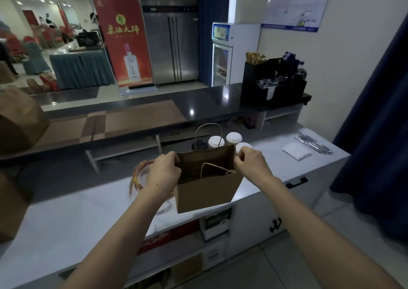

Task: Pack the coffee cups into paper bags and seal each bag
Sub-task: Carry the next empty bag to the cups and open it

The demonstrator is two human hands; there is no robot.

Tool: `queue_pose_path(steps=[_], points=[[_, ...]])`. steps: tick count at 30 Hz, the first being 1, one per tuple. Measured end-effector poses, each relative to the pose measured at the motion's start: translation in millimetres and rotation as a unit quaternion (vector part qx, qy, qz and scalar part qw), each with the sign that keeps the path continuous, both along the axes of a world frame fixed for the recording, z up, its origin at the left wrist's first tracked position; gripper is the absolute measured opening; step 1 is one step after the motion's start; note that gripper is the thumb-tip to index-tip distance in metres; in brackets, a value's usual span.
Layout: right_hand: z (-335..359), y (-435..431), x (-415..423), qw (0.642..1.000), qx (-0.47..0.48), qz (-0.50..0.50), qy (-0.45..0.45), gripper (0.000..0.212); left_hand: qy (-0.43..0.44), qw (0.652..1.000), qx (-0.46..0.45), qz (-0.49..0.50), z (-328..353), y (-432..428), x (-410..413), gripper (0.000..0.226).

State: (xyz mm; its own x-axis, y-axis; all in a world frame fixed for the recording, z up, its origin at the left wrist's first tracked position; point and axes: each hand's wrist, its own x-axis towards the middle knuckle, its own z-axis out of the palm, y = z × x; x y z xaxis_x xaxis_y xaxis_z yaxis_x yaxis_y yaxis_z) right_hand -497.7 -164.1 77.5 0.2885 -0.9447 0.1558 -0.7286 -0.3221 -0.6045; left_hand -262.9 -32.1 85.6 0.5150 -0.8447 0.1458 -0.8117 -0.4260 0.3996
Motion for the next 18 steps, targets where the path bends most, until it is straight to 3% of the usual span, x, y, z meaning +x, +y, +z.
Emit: queue_pose_path(steps=[11, 18], points=[[-9, -78, -103, 1.0, 0.022, 0.011, 0.007, 0.021, 0.035, 0.999, -0.01, 0.003, -30, -73, -92, 0.024], [-20, -114, -122, 0.998, 0.022, 0.049, 0.027, 0.019, 0.053, 0.998, -0.007, 0.036, -45, -97, -115, 0.028]])
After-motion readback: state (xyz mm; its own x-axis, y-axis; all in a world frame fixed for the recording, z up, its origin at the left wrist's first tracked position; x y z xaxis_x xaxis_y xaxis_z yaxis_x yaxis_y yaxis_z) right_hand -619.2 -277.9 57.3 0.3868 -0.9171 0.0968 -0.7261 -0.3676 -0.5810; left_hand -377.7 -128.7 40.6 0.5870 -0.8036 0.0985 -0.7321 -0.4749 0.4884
